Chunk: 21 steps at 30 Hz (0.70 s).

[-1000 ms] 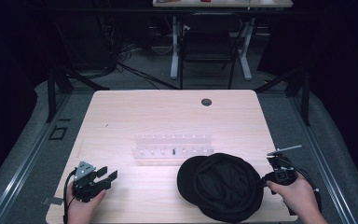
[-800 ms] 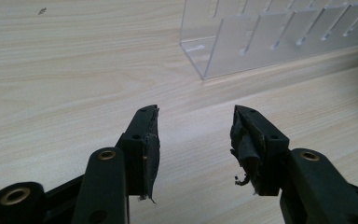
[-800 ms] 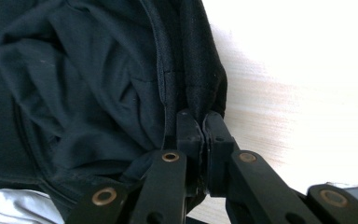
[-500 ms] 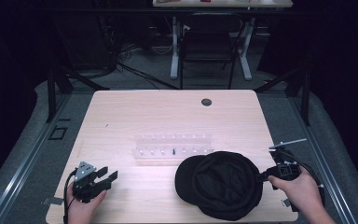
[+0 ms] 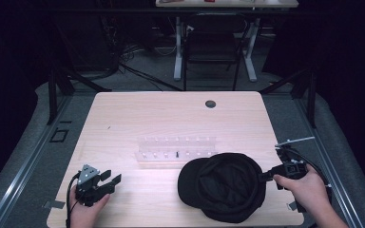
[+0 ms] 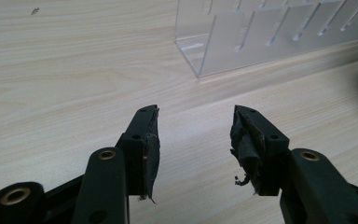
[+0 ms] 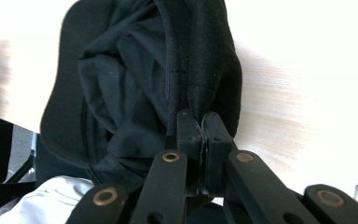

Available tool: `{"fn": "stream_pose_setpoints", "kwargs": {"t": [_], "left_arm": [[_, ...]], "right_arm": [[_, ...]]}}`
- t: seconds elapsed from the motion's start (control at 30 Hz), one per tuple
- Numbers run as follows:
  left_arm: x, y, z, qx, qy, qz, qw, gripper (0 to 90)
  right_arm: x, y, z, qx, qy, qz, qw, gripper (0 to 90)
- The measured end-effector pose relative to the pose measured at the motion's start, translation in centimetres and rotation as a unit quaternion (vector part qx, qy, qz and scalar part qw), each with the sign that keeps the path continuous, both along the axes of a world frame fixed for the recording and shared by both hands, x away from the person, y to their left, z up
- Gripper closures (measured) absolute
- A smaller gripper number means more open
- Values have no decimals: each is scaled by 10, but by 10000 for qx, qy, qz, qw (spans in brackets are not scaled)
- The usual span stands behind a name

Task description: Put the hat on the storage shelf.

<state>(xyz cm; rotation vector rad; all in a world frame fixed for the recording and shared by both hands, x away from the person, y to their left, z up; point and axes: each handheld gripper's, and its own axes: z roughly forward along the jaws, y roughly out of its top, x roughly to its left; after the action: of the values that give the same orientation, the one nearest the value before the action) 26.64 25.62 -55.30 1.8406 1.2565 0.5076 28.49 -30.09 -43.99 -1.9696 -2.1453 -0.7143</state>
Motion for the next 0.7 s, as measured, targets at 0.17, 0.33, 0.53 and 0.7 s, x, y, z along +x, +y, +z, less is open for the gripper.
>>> {"fn": "stream_pose_setpoints", "kwargs": {"t": [0.17, 0.33, 0.53, 0.7], "left_arm": [[0, -1, 0, 3, -9, -15, 10000, 516], [0, 0, 0, -12, -16, -12, 10000, 516], [0, -1, 0, -6, -11, -21, 10000, 516], [0, -3, 0, -31, -24, -28, 10000, 516]], "right_arm": [[-2, 2, 9, 206, -130, 53, 9997, 883], [-2, 9, 18, 241, -219, 147, 9994, 884], [-1, 14, 25, 416, -240, 197, 9987, 884], [-1, 21, 35, 675, -329, 254, 9969, 884]]}}
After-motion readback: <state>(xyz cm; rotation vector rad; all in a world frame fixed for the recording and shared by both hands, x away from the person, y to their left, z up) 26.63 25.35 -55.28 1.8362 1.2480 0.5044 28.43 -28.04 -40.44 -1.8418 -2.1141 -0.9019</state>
